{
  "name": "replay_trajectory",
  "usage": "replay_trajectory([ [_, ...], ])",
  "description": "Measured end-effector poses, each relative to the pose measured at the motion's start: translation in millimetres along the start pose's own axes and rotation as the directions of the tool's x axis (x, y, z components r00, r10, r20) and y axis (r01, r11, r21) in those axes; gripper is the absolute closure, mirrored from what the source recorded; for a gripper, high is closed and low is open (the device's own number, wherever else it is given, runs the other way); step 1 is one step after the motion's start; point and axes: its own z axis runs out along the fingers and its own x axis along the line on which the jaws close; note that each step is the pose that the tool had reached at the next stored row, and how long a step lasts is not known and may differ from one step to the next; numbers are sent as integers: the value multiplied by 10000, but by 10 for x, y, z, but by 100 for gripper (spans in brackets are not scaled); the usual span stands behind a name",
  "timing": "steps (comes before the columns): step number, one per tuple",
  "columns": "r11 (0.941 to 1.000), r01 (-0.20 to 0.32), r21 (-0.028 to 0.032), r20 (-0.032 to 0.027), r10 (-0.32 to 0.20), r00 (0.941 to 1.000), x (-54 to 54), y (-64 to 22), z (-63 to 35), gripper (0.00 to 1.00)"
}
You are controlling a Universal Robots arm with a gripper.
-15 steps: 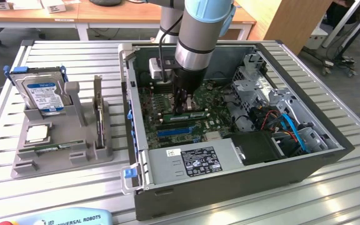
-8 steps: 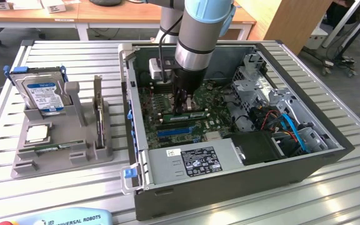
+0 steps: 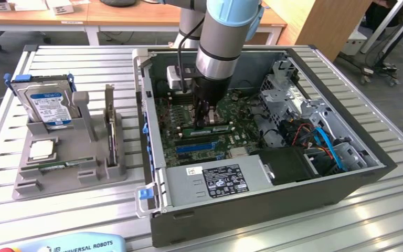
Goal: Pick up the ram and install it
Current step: 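Press down the ram until it locks into place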
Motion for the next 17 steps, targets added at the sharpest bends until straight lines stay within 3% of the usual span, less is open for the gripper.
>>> replay_trajectory([
  [17, 10000, 0, 4, 1, 0, 10000, 0, -1, 16, 90],
])
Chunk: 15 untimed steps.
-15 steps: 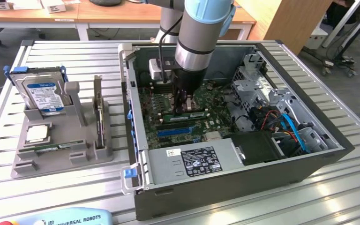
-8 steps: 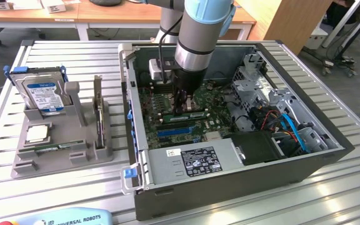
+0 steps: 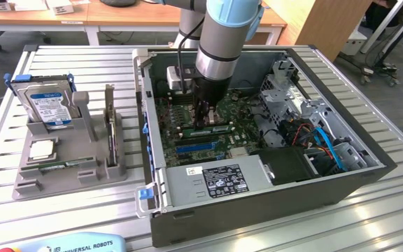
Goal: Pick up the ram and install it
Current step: 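Press down the ram until it locks into place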
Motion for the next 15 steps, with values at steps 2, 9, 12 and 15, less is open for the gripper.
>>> replay_trajectory([
  [2, 10000, 0, 0, -1, 0, 10000, 0, 0, 1, 90],
  [9, 10000, 0, 1, 2, 0, 10000, 0, 0, -1, 90],
  [12, 10000, 1, 4, 6, -1, 10000, -2, 1, -35, 90],
  [15, 10000, 0, 0, 0, 0, 10000, -3, 4, -91, 90],
])
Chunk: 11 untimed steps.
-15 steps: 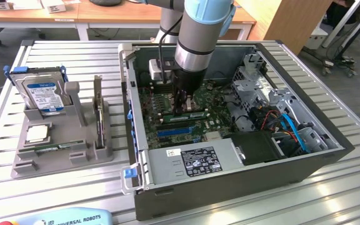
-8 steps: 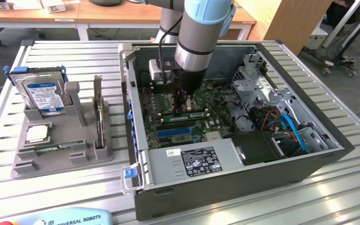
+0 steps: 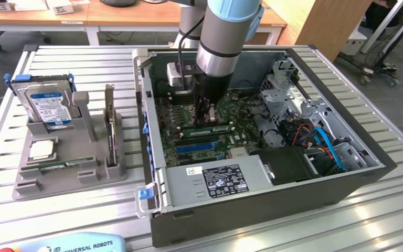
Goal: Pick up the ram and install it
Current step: 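Press down the ram until it locks into place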
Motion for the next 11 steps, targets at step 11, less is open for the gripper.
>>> replay_trajectory([
  [11, 10000, -1, -1, -1, 1, 10000, -7, 11, -239, 90],
])
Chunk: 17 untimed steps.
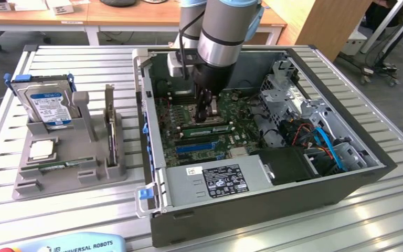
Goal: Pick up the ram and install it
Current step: 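Press down the ram until it locks into place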
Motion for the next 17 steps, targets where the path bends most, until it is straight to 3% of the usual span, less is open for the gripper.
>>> replay_trajectory([
  [8, 10000, 0, 0, 0, 0, 10000, -4, 5, -116, 90],
  [17, 10000, 1, -1, -2, -1, 10000, -3, -14, -119, 90],
])
